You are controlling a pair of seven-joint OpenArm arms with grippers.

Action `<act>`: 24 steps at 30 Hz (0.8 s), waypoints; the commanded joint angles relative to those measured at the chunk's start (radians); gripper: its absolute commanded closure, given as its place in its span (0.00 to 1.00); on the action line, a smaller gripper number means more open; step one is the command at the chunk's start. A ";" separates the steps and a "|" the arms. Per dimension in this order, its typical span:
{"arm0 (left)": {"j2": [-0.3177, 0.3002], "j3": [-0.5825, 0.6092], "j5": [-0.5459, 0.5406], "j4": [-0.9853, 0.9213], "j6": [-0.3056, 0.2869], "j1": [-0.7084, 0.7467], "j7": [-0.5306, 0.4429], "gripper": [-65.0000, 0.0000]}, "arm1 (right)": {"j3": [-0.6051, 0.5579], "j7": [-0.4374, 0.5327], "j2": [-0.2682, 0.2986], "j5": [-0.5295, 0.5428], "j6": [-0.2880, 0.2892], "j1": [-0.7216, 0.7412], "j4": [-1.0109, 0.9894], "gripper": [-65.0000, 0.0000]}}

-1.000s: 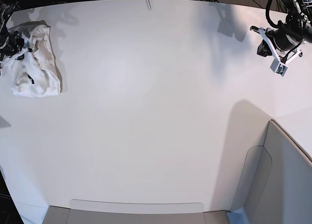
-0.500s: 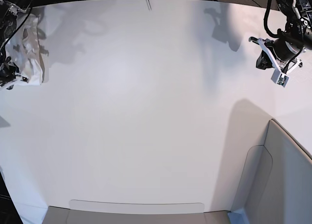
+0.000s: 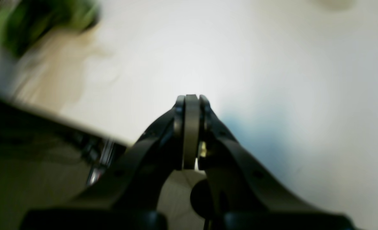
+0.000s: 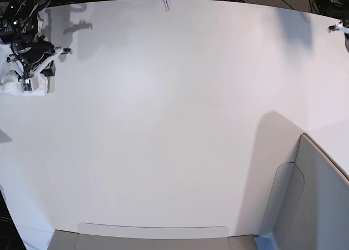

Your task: Layout the t-shirt on the table in an organized manner, then fold the t-shirt properly

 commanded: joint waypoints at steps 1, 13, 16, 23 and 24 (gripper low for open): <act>0.004 -0.021 -0.021 0.015 -0.004 0.038 -0.047 1.00 | -0.005 0.053 0.014 0.021 0.020 -0.043 0.017 1.00; 0.173 -0.075 -0.022 0.012 -0.004 0.210 -0.086 1.00 | -0.241 0.482 0.033 0.299 0.042 -0.606 0.019 1.00; 0.199 -0.082 -0.022 0.012 -0.004 0.216 -0.073 1.00 | -0.274 0.533 0.033 0.375 0.044 -0.715 0.019 1.00; 0.268 -0.073 -0.018 0.001 -0.004 0.264 0.028 1.00 | -0.335 0.426 0.034 0.564 0.070 -0.899 0.016 1.00; 0.285 -0.062 -0.018 -0.009 -0.004 0.274 0.037 1.00 | -0.335 0.398 0.033 0.564 0.076 -0.917 0.013 1.00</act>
